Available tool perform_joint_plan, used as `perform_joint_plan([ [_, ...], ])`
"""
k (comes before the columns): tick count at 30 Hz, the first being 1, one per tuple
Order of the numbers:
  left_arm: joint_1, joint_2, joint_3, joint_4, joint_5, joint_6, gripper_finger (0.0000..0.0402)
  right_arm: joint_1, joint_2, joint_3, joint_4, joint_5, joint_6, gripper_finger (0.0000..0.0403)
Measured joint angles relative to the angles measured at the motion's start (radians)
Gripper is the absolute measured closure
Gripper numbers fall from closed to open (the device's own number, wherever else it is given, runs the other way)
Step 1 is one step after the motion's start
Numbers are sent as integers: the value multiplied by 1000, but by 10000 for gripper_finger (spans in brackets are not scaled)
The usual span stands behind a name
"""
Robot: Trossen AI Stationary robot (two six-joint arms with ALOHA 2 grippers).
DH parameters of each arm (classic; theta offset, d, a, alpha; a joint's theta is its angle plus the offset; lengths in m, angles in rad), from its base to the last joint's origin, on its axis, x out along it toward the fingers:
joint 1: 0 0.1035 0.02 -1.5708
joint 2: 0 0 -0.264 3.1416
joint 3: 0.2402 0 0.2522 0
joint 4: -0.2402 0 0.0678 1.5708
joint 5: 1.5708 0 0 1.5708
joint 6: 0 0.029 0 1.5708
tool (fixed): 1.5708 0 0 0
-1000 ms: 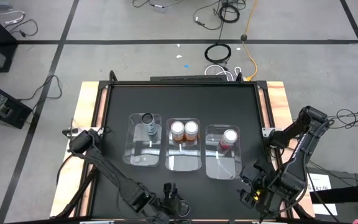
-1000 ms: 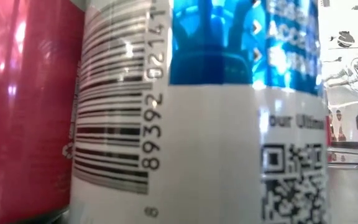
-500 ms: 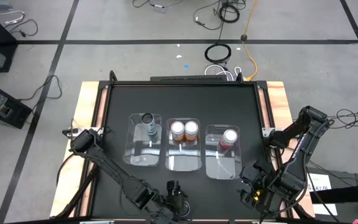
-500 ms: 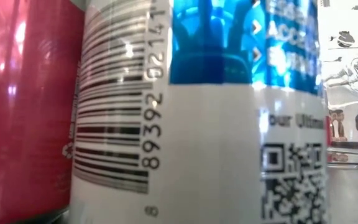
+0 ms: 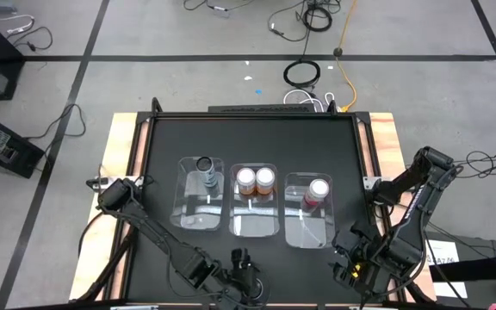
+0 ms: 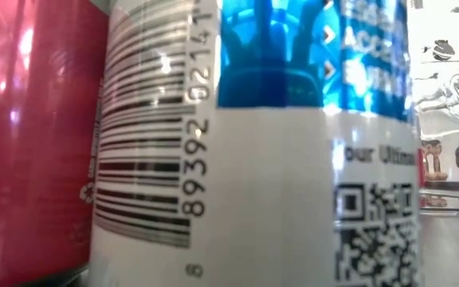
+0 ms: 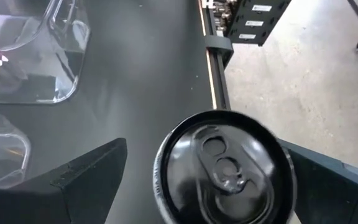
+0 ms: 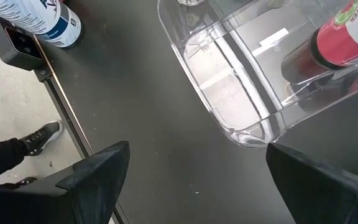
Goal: Sort soda cans
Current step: Put the white-blue soda can into the left transparent bin
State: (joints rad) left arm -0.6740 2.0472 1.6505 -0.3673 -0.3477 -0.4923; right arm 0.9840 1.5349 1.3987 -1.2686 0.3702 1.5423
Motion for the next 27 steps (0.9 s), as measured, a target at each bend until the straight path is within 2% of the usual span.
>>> perform_joint_plan([
  [10, 0, 0, 0, -40, 9, -1, 11, 0, 0, 0, 0, 0, -10, 32],
  [13, 1, 0, 0, -39, 11, -1, 32, 0, 0, 0, 0, 0, -10, 32],
  [21, 0, 0, 0, -37, 11, 0, 118, 0, 0, 0, 0, 0, -10, 32],
  [23, 1, 0, 0, -35, 11, 0, 130, 0, 0, 0, 0, 0, -11, 32],
  [27, 1, 0, 0, -34, 11, 1, 129, 0, 0, 0, 0, 0, -15, 32],
])
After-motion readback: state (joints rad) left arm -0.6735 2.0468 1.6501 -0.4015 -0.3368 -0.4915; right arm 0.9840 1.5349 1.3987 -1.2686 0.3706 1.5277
